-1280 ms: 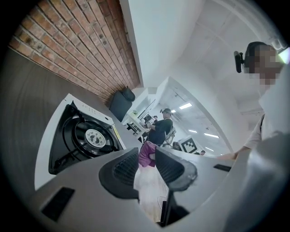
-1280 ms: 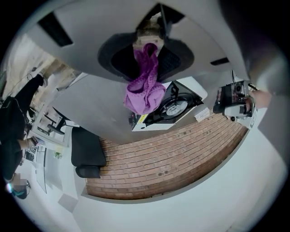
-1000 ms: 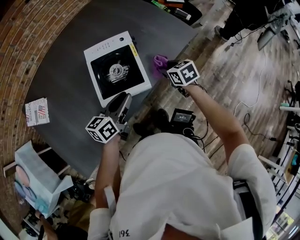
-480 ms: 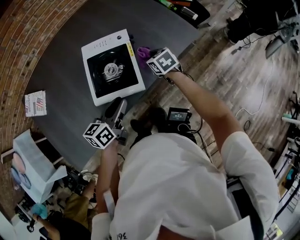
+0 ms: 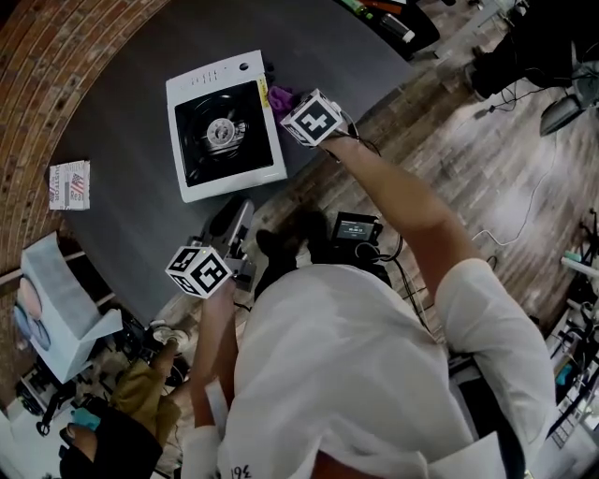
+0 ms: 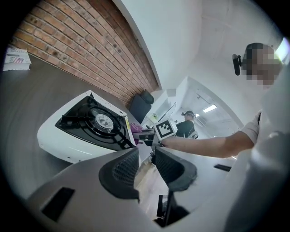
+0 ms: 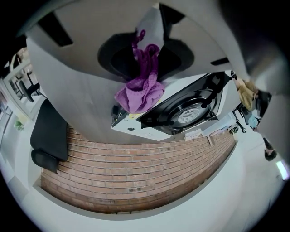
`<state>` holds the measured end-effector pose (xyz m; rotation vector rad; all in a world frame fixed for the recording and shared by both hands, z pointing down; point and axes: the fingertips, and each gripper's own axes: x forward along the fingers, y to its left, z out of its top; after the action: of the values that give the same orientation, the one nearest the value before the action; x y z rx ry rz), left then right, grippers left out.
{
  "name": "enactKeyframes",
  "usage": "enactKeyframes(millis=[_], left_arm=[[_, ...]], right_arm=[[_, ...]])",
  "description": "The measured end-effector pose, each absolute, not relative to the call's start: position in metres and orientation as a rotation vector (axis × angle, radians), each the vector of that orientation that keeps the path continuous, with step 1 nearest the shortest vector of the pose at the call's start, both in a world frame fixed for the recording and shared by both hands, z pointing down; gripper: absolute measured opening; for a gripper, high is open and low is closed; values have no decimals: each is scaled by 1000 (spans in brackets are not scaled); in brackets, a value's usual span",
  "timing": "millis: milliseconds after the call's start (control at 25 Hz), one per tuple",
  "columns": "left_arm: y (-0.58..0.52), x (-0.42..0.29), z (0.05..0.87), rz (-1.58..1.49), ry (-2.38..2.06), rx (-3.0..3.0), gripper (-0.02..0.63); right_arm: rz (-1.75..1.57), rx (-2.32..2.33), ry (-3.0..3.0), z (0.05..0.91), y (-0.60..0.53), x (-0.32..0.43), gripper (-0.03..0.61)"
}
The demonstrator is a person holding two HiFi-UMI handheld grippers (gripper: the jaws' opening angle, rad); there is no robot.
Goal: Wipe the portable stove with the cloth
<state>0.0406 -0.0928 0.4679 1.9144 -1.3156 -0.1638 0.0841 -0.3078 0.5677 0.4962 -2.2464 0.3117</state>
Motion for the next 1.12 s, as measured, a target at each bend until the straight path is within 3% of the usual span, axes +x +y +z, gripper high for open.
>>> enactKeyframes(millis=[1120], left_arm=[[-80, 58, 480, -161, -1308, 1894, 114]], right_arm=[[123, 222, -2293, 580, -236, 99, 110]])
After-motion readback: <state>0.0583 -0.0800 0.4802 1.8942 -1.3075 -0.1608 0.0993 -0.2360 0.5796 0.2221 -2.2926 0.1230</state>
